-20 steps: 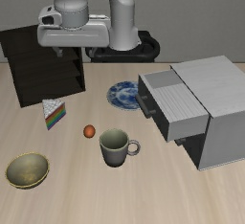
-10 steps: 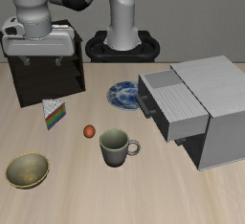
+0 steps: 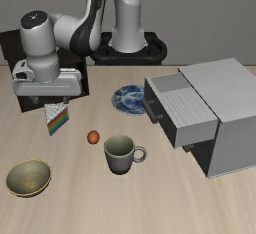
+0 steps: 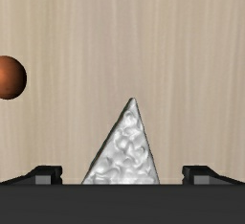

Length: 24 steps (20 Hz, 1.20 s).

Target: Pick up the cake and place it on the plate

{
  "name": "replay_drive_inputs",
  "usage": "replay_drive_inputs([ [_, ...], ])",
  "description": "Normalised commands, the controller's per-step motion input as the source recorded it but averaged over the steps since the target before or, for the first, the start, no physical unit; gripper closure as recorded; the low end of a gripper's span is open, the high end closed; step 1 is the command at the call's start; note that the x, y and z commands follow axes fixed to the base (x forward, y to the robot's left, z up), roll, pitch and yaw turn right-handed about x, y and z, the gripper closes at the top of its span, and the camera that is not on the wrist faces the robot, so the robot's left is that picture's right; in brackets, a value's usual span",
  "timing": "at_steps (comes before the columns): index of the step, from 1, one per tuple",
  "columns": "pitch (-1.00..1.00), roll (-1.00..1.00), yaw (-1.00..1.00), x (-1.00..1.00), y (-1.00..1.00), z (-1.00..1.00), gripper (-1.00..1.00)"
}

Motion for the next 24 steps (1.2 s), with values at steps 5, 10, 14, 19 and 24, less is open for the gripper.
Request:
replay_drive_inputs([
  [5, 0.0, 0.0, 0.0, 0.0, 0.0, -1.0, -1.0],
  [10, 0.0, 0.0, 0.0, 0.0, 0.0, -0.4, 1.0],
  [14, 0.0, 0.0, 0.0, 0.0, 0.0, 0.0, 1.0],
  [19, 0.0, 0.0, 0.0, 0.0, 0.0, 0.6, 1.0],
  [24, 0.0, 0.0, 0.0, 0.0, 0.4, 0.6, 1.0],
])
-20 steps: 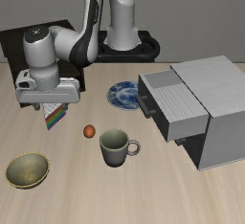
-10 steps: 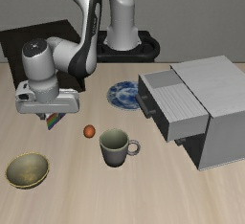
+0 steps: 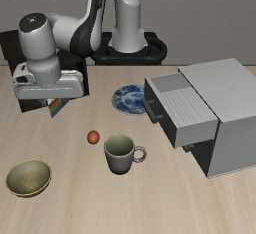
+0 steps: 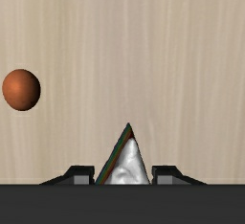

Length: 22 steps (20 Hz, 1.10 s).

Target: Pick up the cake and place it on the plate

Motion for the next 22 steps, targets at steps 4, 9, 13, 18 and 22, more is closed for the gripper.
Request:
replay_drive_inputs([
  [4, 0.0, 0.0, 0.0, 0.0, 1.0, 0.0, 1.0],
  [9, 0.0, 0.0, 0.0, 0.0, 1.0, 0.0, 1.0],
  [13, 0.0, 0.0, 0.0, -1.0, 0.0, 0.0, 1.0],
  [18, 0.0, 0.0, 0.0, -0.8, 0.2, 0.0, 1.0],
  [22, 0.0, 0.0, 0.0, 0.0, 1.0, 0.0, 1.0],
])
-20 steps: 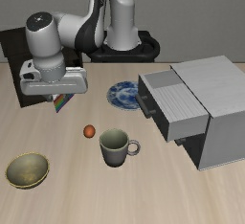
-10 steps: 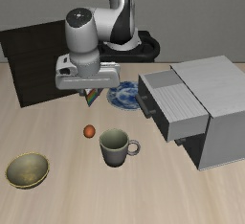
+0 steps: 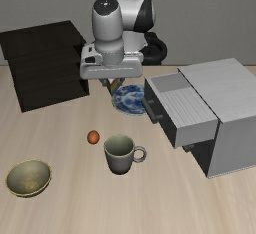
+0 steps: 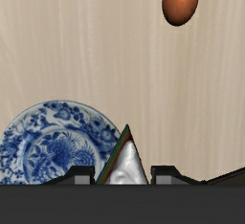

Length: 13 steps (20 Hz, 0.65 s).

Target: Pick up the cake and place it on the plate

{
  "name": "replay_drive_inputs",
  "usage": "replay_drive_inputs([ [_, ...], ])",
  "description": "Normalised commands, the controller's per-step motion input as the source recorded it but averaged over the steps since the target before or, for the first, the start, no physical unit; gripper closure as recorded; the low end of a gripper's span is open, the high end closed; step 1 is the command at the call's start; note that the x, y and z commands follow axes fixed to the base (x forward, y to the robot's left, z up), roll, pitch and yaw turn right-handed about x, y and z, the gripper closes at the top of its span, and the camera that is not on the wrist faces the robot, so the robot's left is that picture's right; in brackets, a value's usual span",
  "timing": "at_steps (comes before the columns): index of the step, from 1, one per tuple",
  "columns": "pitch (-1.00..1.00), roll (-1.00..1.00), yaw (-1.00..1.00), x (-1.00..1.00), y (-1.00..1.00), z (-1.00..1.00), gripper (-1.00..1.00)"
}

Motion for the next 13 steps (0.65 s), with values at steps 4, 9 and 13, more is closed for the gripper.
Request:
replay_drive_inputs([
  [4, 0.0, 0.0, 0.0, 0.0, 1.0, 0.0, 1.0],
  [9, 0.0, 0.0, 0.0, 0.0, 0.0, 0.0, -1.0],
  [13, 0.0, 0.0, 0.0, 0.0, 0.0, 0.0, -1.0],
])
